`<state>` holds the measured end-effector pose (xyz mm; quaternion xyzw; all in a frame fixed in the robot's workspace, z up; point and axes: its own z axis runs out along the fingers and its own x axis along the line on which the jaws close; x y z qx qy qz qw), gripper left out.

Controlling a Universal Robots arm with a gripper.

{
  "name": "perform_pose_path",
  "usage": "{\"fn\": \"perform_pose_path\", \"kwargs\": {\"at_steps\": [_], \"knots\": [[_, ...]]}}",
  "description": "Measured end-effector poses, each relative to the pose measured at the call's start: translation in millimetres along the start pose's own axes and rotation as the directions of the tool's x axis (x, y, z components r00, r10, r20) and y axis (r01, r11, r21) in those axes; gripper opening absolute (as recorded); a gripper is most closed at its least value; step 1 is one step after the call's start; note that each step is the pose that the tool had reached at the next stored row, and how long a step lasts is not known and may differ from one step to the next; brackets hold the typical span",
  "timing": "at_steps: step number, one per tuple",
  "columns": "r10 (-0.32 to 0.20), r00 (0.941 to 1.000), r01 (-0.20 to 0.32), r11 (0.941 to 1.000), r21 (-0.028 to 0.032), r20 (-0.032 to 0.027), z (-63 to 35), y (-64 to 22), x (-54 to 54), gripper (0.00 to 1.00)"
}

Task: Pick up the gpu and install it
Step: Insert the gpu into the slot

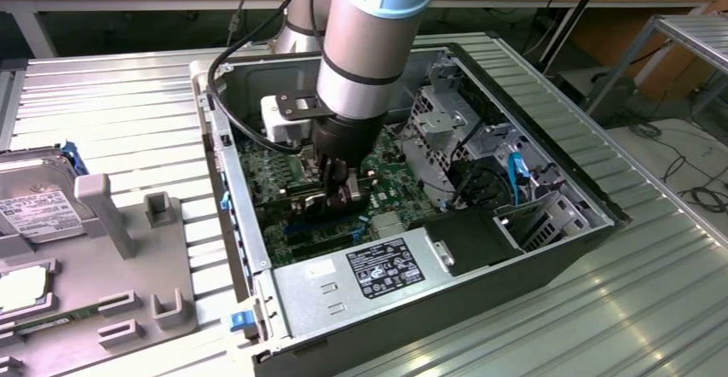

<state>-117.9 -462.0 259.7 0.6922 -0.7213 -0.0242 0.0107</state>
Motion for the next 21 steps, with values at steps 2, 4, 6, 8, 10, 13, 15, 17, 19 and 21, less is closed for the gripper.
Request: {"fn": "perform_pose_path", "kwargs": {"at_steps": [2,4,6,8,10,13,15,17,19,21], "knots": [[-0.001,1.0000,0.001,1.0000,0.0000,0.0044,-0.1,-4.1,-0.1,0.27],[-0.001,1.0000,0.001,1.0000,-0.0010,0.0055,-0.1,-4.4,-0.2,0.27],[-0.001,1.0000,0.001,1.0000,-0.0013,0.0054,-0.1,-4.4,-0.2,0.27],[-0.001,1.0000,0.001,1.0000,-0.0014,0.0053,-0.2,-4.4,-0.2,0.27],[-0.001,1.0000,0.001,1.0000,-0.0023,0.0053,-0.2,-4.4,-0.2,0.27],[-0.001,1.0000,0.001,1.0000,-0.0068,0.0056,-1.0,-4.6,-0.3,0.27],[-0.001,1.0000,0.001,1.0000,-0.0070,0.0054,-1.1,-4.6,-0.2,0.27],[-0.001,1.0000,0.001,1.0000,-0.0072,0.0051,-1.3,-4.5,-0.2,0.27],[-0.001,1.0000,0.001,1.0000,-0.0071,0.0050,-1.3,-4.1,-0.2,0.27],[-0.001,1.0000,0.001,1.0000,-0.0071,0.0052,-1.2,-3.9,-0.2,0.27]]}}
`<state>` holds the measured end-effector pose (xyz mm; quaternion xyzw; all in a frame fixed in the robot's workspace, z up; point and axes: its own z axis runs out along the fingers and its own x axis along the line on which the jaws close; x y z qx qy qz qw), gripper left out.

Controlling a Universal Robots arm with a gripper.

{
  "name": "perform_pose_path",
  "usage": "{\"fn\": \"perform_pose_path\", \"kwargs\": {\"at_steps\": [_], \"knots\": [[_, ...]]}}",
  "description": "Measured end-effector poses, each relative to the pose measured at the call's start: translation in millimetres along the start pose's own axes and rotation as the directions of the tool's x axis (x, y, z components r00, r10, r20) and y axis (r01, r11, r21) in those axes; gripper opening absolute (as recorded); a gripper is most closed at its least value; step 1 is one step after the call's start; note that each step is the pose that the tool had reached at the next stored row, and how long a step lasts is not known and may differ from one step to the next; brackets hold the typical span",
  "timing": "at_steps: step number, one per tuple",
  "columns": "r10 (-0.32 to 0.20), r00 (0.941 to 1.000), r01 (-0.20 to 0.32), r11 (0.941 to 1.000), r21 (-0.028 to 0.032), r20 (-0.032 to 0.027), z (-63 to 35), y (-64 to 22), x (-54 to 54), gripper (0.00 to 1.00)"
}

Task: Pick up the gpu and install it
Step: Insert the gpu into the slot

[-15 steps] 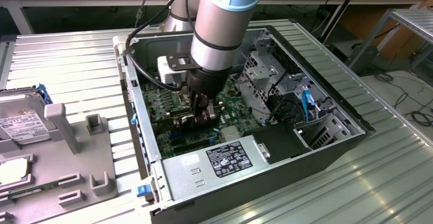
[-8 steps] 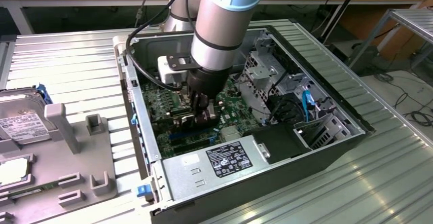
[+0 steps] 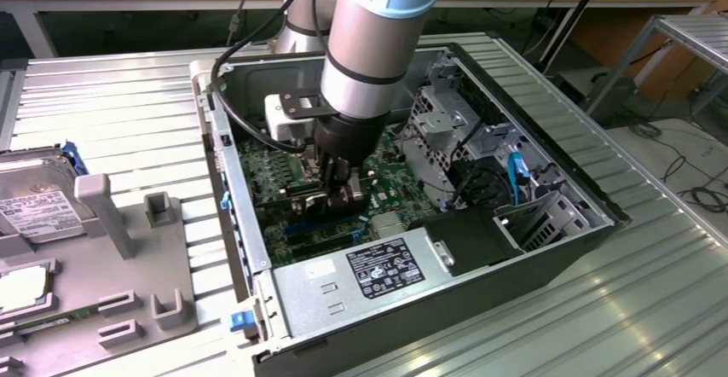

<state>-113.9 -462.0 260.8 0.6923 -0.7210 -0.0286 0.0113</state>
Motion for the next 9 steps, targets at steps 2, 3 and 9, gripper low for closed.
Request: {"fn": "perform_pose_path", "kwargs": {"at_steps": [2,3,9], "knots": [[0.000,1.0000,0.000,1.0000,0.0000,0.0000,0.1,0.2,-0.3,0.27],[0.000,1.0000,0.000,1.0000,0.0001,0.0000,0.1,0.2,-0.4,0.27],[-0.005,1.0000,0.005,1.0000,-0.0001,-0.0002,0.0,0.3,-0.8,0.27]]}}
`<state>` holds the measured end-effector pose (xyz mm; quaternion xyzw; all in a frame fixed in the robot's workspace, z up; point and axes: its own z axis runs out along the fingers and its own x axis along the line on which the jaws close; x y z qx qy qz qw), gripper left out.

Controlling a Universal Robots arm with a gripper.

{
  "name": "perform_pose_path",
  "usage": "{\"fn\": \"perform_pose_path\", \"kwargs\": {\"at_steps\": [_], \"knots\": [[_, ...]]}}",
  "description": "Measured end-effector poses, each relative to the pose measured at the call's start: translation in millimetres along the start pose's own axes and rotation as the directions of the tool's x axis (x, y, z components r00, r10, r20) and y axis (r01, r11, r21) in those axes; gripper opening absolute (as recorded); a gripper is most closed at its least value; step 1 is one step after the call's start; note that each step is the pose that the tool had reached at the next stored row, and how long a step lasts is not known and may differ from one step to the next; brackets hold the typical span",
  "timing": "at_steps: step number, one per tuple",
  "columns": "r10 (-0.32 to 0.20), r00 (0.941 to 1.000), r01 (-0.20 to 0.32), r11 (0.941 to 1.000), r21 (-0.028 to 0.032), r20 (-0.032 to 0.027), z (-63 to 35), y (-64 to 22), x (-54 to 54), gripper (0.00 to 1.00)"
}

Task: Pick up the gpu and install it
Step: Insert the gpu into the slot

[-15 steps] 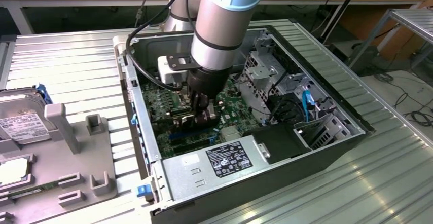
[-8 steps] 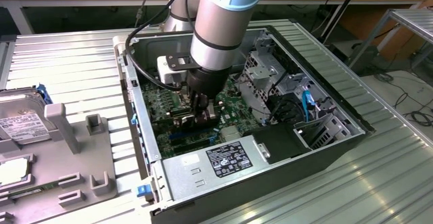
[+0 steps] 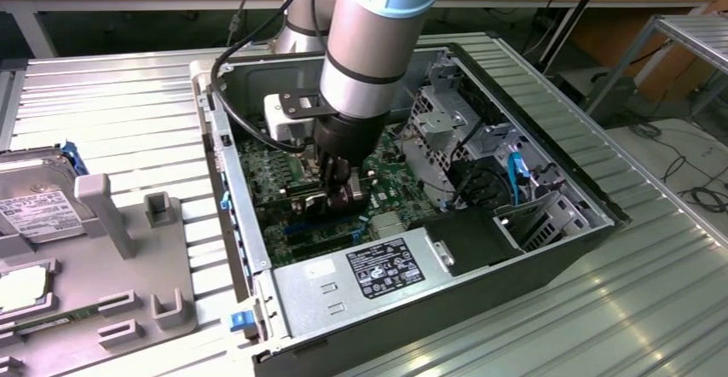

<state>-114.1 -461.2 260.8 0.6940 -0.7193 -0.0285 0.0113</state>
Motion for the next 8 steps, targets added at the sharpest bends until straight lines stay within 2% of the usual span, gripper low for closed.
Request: {"fn": "perform_pose_path", "kwargs": {"at_steps": [8], "knots": [[-0.008,1.0000,0.008,1.0000,-0.0002,-0.0004,0.0,-0.1,-0.4,0.27]]}}
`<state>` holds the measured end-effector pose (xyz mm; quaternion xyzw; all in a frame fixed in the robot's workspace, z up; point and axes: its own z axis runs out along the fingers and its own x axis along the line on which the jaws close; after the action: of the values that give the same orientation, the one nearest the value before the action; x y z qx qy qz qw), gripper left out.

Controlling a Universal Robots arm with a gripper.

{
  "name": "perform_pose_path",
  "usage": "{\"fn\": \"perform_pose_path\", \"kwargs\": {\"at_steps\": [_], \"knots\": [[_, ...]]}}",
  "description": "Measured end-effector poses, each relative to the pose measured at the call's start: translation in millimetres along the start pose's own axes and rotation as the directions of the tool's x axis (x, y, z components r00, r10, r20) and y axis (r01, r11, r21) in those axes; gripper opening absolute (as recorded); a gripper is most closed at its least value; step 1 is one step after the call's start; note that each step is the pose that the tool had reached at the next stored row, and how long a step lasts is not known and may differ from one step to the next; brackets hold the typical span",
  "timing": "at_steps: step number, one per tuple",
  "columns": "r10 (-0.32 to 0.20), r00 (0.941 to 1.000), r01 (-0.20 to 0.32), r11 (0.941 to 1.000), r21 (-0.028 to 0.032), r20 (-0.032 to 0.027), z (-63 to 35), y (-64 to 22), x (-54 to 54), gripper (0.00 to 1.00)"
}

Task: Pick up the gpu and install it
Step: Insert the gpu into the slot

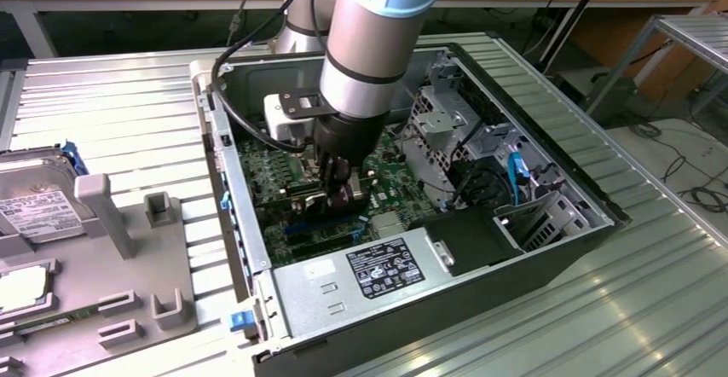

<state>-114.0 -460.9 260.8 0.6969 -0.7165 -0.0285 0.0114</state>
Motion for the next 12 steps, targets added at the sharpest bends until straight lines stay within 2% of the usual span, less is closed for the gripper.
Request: {"fn": "perform_pose_path", "kwargs": {"at_steps": [12], "knots": [[-0.007,1.0000,0.007,1.0000,-0.0002,-0.0005,0.2,2.3,-2.4,0.27]]}}
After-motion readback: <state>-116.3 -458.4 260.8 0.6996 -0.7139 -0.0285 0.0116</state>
